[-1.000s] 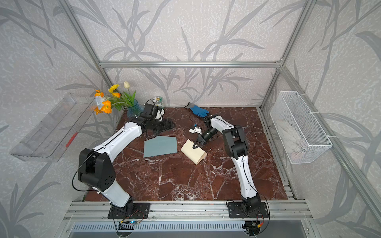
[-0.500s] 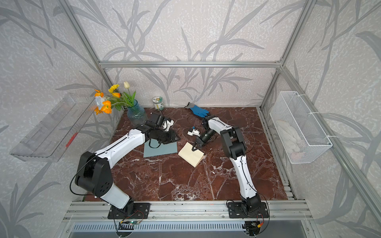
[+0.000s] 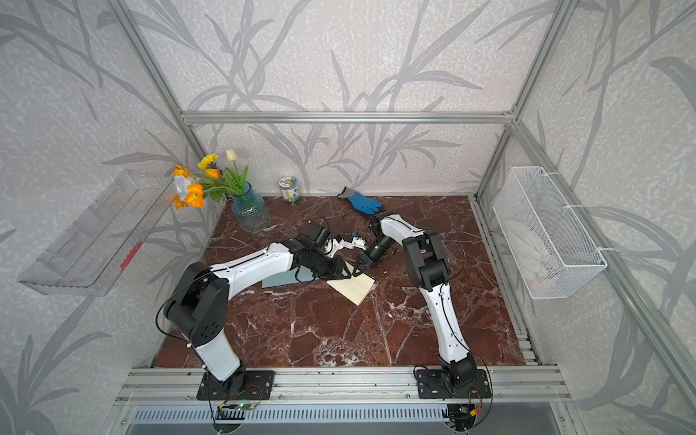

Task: Fold the letter paper in half and place it into the envelope
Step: Fold the letter paper at the center of the board.

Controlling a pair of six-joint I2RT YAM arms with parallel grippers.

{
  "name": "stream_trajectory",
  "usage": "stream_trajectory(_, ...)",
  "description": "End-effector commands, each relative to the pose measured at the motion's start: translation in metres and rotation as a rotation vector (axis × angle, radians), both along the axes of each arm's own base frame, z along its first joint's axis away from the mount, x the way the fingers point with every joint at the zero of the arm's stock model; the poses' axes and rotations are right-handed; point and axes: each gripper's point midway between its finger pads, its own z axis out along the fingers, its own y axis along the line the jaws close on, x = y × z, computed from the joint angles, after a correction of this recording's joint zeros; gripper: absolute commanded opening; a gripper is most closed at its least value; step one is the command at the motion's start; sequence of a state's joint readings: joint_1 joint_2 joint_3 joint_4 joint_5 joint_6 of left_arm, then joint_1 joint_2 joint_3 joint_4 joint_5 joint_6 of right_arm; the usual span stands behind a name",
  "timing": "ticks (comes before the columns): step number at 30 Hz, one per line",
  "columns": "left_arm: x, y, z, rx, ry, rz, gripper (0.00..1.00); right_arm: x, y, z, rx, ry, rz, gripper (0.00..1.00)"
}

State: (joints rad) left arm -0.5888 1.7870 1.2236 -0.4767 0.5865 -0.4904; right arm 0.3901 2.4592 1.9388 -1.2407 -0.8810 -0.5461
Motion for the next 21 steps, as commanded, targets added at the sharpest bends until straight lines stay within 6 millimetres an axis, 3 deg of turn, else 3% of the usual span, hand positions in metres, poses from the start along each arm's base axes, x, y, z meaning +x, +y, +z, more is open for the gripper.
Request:
stream_trajectory(1,-0.004,-0.004,-0.01,-0.002,0.02,-0.026,0.26,-0.003,-0.003,-0.011,-0.026,0.006,0.01,0.0)
stream_trajectory(7,-0.015,-0.008,-0.036,0.018,0.085,-0.062,0.16,-0.002,-0.003,-0.012,-0.032,0.007,0.01,0.0)
stream_trajectory(21,-0.029,0.002,-0.066,0.074,0.136,-0.095,0.13,0.0,-0.005,-0.016,-0.054,-0.001,0.008,0.0)
